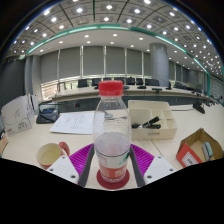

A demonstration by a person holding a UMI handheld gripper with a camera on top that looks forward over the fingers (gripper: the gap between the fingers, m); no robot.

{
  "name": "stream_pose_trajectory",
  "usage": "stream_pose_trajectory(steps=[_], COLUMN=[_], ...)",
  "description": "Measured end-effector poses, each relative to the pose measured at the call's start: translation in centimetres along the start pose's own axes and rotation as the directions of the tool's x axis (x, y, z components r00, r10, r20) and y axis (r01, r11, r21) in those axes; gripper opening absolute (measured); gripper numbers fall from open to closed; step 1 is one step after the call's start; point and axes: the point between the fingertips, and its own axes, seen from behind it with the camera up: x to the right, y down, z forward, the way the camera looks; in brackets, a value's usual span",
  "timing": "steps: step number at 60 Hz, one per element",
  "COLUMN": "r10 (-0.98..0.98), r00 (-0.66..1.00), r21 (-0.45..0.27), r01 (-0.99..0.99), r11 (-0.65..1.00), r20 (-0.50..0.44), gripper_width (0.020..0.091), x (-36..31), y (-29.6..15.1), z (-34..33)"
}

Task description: Pour water

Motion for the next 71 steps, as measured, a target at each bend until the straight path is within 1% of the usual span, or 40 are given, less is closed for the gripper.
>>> stream_pose_trajectory(steps=[2, 3, 5, 6, 9, 16, 24, 31, 37, 41, 46, 52, 61, 71], r10=[0.015, 0.020, 0.027, 0.027, 0.020, -0.013, 0.006, -0.011, -0.047, -0.097, -0.143, -0.140, -0.119, -0.166], r00=[1.000, 0.999, 0.999, 0.999, 1.000, 1.000, 1.000, 0.999, 0.999, 0.995, 0.990, 0.990, 0.993, 0.986], r21=[-0.025, -0.033, -0.046, -0.051, -0.060, -0.086, -0.124, -0.196, -0.219, -0.216, -0.222, -0.221, -0.214, -0.207], r01=[-0.014, -0.019, -0.025, -0.025, -0.019, 0.010, -0.007, 0.003, 0.041, 0.096, 0.138, 0.138, 0.120, 0.162], r11=[1.000, 0.999, 0.999, 0.998, 0.998, 0.996, 0.992, 0.981, 0.975, 0.972, 0.965, 0.965, 0.970, 0.965], r20=[0.019, 0.025, 0.035, 0.035, 0.019, -0.027, -0.008, -0.035, -0.021, 0.005, -0.004, 0.009, 0.016, -0.002], gripper_width=[0.0840, 0.0870, 0.0825, 0.0829, 0.0868, 0.0860, 0.0858, 0.0858, 0.0856, 0.0855, 0.0858, 0.0856, 0.0856, 0.0855], x=[-0.5, -0.6, -0.9, -1.0, -0.9, -1.5, -4.5, -6.5, -8.8, -10.1, -10.9, -11.9, -12.3, -11.1], y=[0.3, 0.6, 0.4, 0.3, 0.0, -0.5, -1.3, -1.2, -1.8, -2.2, -2.1, -2.1, -2.2, -2.7], z=[-0.4, 0.2, -0.8, -1.1, -2.3, -6.0, -12.2, -18.9, -24.8, -28.2, -31.4, -34.2, -36.5, -37.0])
